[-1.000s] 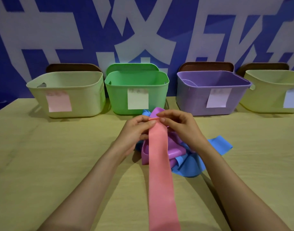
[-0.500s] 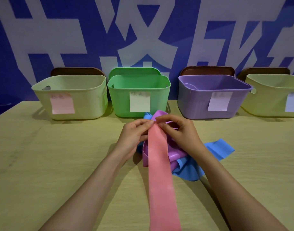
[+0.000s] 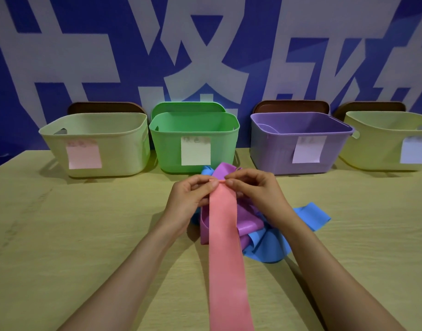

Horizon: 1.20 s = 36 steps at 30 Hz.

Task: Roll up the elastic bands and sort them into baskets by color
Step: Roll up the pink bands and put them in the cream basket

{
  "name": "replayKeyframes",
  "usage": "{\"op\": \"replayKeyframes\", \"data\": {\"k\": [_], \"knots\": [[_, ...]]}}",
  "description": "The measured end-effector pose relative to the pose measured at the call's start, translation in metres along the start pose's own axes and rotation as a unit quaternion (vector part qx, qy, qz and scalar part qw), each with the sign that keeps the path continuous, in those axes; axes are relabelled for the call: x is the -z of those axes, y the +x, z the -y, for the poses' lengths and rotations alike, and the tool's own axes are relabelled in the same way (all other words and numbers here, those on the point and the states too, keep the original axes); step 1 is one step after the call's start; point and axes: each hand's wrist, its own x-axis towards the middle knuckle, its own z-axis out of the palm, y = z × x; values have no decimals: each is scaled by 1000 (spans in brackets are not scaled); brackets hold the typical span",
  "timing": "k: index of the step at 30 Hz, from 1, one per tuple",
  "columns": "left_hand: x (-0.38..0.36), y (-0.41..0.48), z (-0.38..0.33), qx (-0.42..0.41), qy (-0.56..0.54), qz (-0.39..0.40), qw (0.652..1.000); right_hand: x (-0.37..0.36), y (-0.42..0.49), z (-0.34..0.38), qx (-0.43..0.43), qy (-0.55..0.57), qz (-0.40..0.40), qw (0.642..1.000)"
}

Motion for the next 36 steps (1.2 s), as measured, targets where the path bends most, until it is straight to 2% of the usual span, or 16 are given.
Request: {"op": "replayKeyframes", "data": {"k": [9,12,17,24,27,31,36], "knots": [[1,-2,-1,16,-19,22,999,-1,0,1,-23,30,-16,999],[0,-2,-2,2,-28,14,999,-2,-1,1,-16,15,-21,1000],[1,-2,1,-19,-16,-11,1000,-2,-2,5,-12,-8,13,1000],[1,-1,3,-61,16,-21,998,-4,1,1,-22,-51,2,998],[0,0,3,-47,-9,-9,999,-3,-1,1,-14,-35,-6,999],[-1,1,3,17,-87,11,996,-3,-1,1,-17,8,-22,1000],[3,2,1,15,-51,17,998,-1,1,0,-29,25,-17,999]]}}
